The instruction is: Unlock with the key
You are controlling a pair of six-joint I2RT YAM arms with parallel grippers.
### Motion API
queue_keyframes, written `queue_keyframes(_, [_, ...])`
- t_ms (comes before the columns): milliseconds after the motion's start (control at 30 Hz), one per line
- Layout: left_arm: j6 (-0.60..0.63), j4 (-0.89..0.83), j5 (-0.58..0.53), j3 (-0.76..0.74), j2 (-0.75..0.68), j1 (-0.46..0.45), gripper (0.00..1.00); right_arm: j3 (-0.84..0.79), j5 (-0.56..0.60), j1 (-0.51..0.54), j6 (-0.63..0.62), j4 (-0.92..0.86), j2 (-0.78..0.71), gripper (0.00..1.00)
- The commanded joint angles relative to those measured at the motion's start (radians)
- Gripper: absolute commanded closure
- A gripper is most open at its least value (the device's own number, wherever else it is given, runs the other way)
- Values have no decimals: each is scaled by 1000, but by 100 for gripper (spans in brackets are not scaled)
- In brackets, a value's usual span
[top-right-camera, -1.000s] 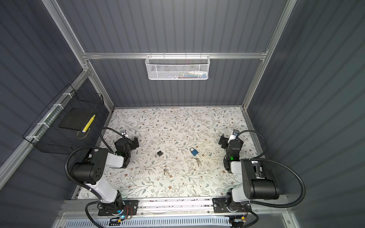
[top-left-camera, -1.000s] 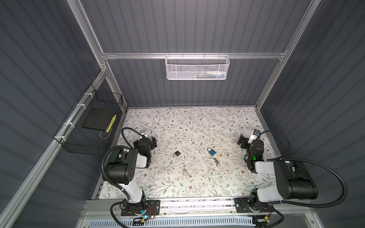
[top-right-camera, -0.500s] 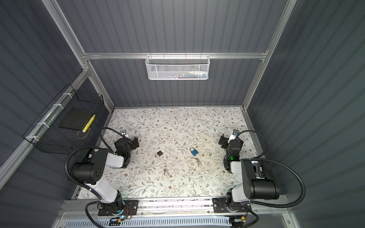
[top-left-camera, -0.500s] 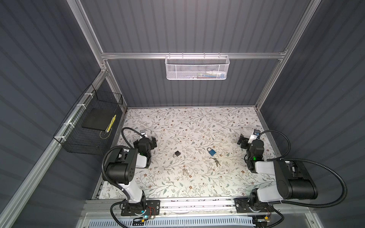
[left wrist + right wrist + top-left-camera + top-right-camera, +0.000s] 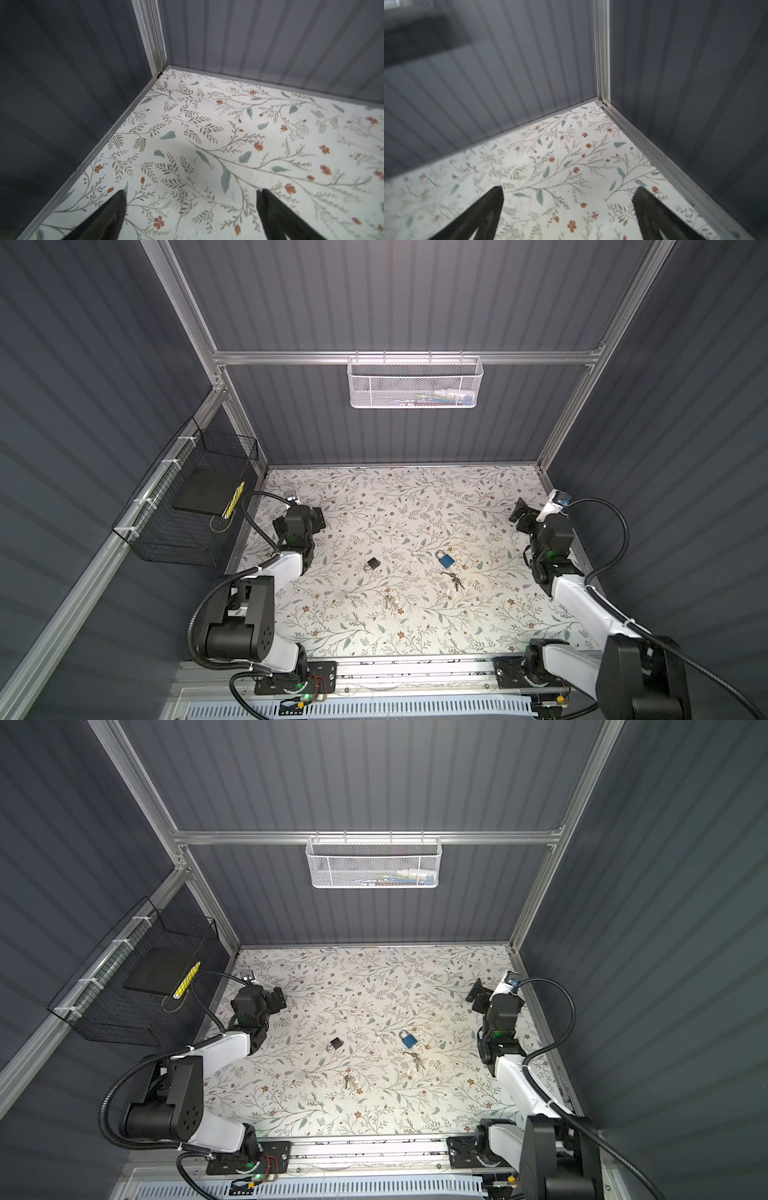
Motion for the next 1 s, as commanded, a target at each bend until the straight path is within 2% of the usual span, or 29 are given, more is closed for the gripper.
queue_keyframes(0, [-173,-363,67,131,-4,5,0,81,-139,-44,233,-331,-38,1])
queue_keyframes(67, [-206,-436,148,176,9,5,0,99,-269,-51,232,-339,-38,5])
queue_keyframes(133, [-206,-449,251,179,-5,5,2,127,-375,-48,236,-367,-39,15])
queue_keyframes(267, [-231,-502,414,181,-52,5,20,178,-473,-14,279,-455,-45,32])
queue_keyframes(333, [-234,-592,510,207,-53,4,32,213,-486,27,267,-529,-43,41])
queue_keyframes(400, [-235,-652,604,210,-54,4,39,231,-487,84,264,-573,-41,51])
queue_keyframes(500, [-242,-713,699,180,-83,2,47,286,-495,177,209,-666,-24,55])
queue_keyframes(600, [-236,-763,776,142,-130,-3,51,371,-549,273,145,-803,61,61])
queue_keyframes(700, [-241,-799,826,101,-174,-23,53,388,-560,377,116,-840,108,64])
queue_keyframes(767, [-240,-820,859,81,-186,-50,55,384,-560,440,107,-834,122,65])
queue_keyframes(833, [-248,-843,855,60,-192,-99,56,379,-621,484,112,-821,142,66])
queue_keyframes(967, [-281,-842,855,28,-200,-200,57,383,-595,569,105,-833,181,62])
